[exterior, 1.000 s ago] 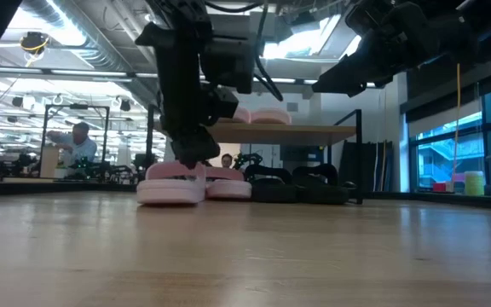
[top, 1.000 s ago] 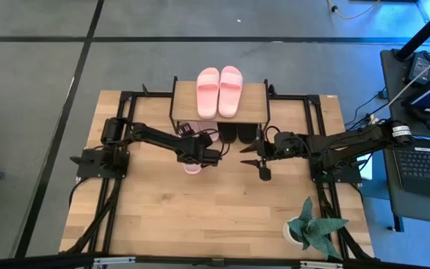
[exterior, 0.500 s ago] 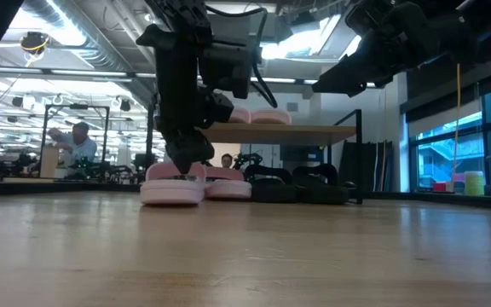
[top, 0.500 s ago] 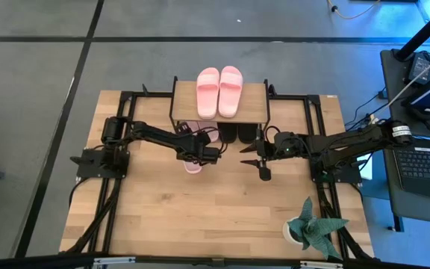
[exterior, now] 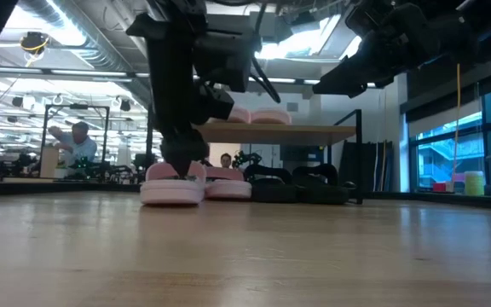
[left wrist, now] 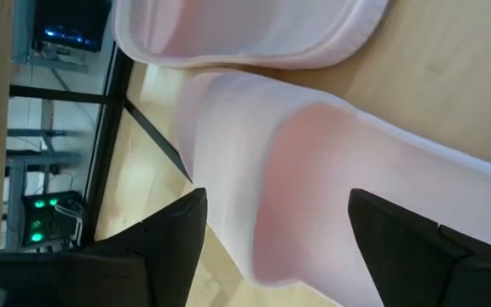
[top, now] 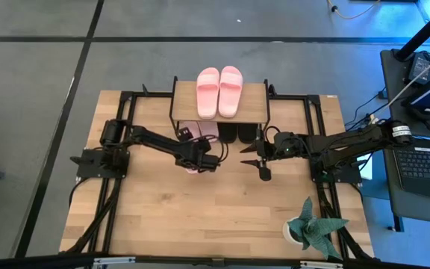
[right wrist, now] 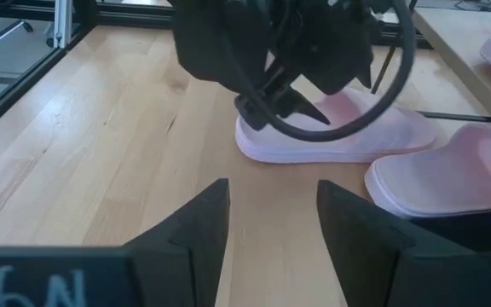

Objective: Pick and place slides into the shelf
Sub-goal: Put the pink slipper slide under the shelf

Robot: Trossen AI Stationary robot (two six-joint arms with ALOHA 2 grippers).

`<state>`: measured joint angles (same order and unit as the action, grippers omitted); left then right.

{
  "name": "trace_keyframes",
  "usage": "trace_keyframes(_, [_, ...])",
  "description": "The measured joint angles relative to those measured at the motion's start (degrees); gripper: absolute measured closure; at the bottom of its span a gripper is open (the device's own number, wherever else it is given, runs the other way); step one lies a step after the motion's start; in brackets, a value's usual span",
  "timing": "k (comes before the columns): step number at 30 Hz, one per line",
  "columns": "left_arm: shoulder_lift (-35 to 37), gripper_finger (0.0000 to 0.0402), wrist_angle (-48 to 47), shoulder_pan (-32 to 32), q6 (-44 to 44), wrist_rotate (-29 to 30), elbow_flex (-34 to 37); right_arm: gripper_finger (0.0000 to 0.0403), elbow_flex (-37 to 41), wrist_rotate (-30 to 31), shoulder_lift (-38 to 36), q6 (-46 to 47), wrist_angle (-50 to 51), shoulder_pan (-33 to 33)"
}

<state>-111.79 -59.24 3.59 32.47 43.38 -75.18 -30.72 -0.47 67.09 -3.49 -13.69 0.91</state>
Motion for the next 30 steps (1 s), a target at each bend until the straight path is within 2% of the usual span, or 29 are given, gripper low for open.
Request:
trace_keyframes(12, [0.04,0.0125,-0.15,2.44,0.45,-1.59,0.00,0.0223,-0.01,0.00,0.00,0.00,-0.01,0.02])
trace_keyframes(18, [0.47,0.0125,-0.37,5.88,1.63,-2.43,-0.02,0.0223,-0.02,-0.02,0.00,0.01,2.14,0.02])
trace_keyframes(24, [5.67,0.0125,-1.00,12.14,5.94,-4.36,-0.04,0.0223,-0.02,-0.44,0.00,2.18,2.84,0.01])
trace_keyframes(30, [14.54,0.0125,0.91,19.99,11.64,-3.84,3.95,0.0223,-0.02,-7.56,0.00,4.72,0.24,0.24])
